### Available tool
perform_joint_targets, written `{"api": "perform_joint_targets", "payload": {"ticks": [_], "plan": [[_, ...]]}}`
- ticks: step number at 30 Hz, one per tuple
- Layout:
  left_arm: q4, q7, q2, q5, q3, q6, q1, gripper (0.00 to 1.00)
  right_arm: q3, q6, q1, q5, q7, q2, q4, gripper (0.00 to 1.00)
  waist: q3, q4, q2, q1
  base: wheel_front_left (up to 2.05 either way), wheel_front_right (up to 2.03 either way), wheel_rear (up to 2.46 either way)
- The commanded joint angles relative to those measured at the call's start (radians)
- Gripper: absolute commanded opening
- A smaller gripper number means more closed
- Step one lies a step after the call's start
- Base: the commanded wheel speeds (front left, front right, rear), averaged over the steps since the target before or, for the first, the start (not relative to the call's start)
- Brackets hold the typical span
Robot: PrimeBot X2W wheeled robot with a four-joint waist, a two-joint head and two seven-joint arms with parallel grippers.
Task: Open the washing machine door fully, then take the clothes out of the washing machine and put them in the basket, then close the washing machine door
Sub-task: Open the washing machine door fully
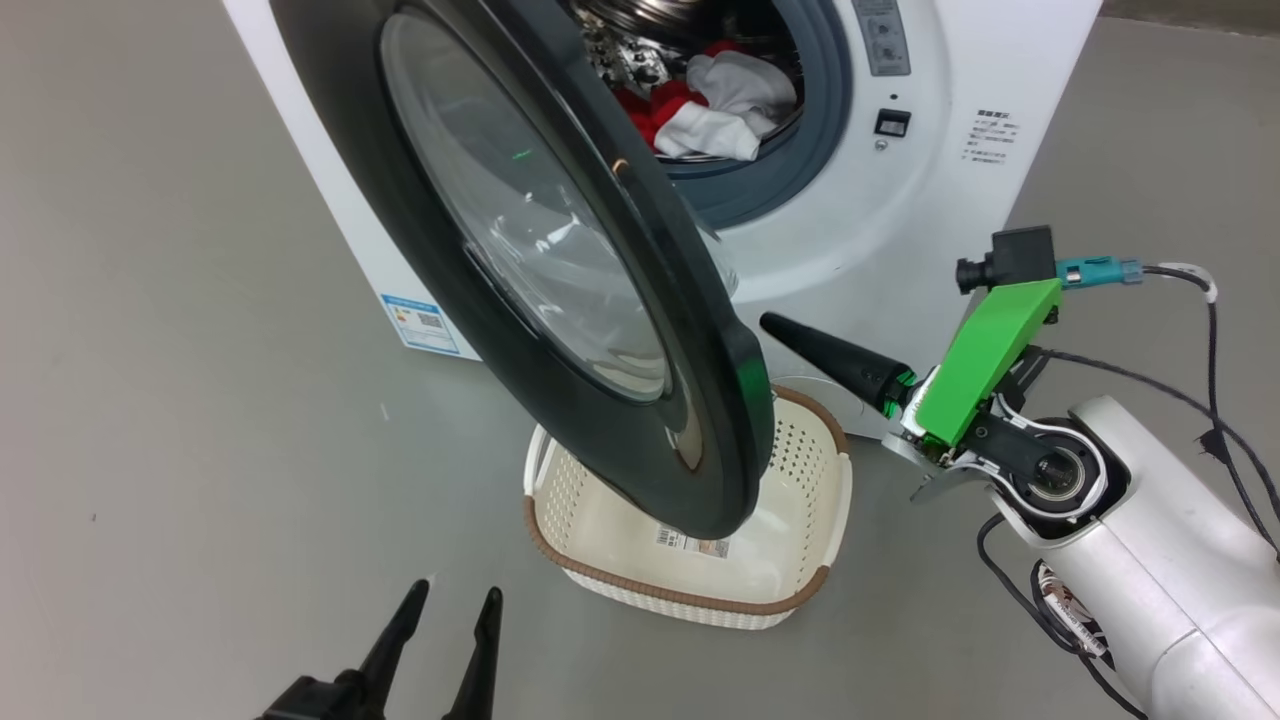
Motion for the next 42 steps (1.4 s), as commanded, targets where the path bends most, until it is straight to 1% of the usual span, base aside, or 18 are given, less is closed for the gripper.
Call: {"api": "perform_joint_targets", "payload": {"ticks": [1, 6, 14, 28, 33, 42], "plan": [[-0.018, -0.012, 0.008, -0.008, 0.027, -0.005, -0.031, 1.00, -0.002, 0.005, -0.027, 0.016, 0.023, 0.007, -0.016, 0.00, 0.003, 0.008, 0.0000, 0.0000, 0.00, 0.00, 0.00], [-0.024, -0.012, 0.008, -0.012, 0.019, -0.005, -0.030, 1.00, -0.009, 0.005, -0.028, 0.043, 0.105, 0.014, -0.005, 0.00, 0.001, 0.029, 0.0000, 0.0000, 0.00, 0.00, 0.00], [-0.034, -0.012, 0.008, -0.017, 0.014, -0.005, -0.019, 1.00, -0.021, 0.005, 0.016, 0.037, 0.170, 0.032, -0.014, 0.00, -0.013, 0.076, 0.0000, 0.0000, 0.00, 0.00, 0.00], [-0.043, -0.012, 0.008, -0.025, 0.005, -0.005, -0.005, 1.00, -0.025, 0.005, 0.085, -0.005, 0.204, 0.076, -0.058, 0.00, -0.033, 0.158, 0.0000, 0.0000, 0.00, 0.00, 0.00], [-0.041, -0.012, 0.008, -0.028, 0.005, -0.005, -0.002, 1.00, -0.023, 0.005, 0.103, -0.014, 0.214, 0.101, -0.067, 0.00, -0.040, 0.188, 0.0000, 0.0000, 0.00, 0.00, 0.00], [-0.042, -0.012, 0.008, -0.033, 0.005, 0.026, 0.002, 1.00, -0.020, 0.005, 0.117, -0.026, 0.227, 0.144, -0.071, 0.00, -0.046, 0.235, 0.0000, 0.0000, 0.00, 0.00, 0.00]]}}
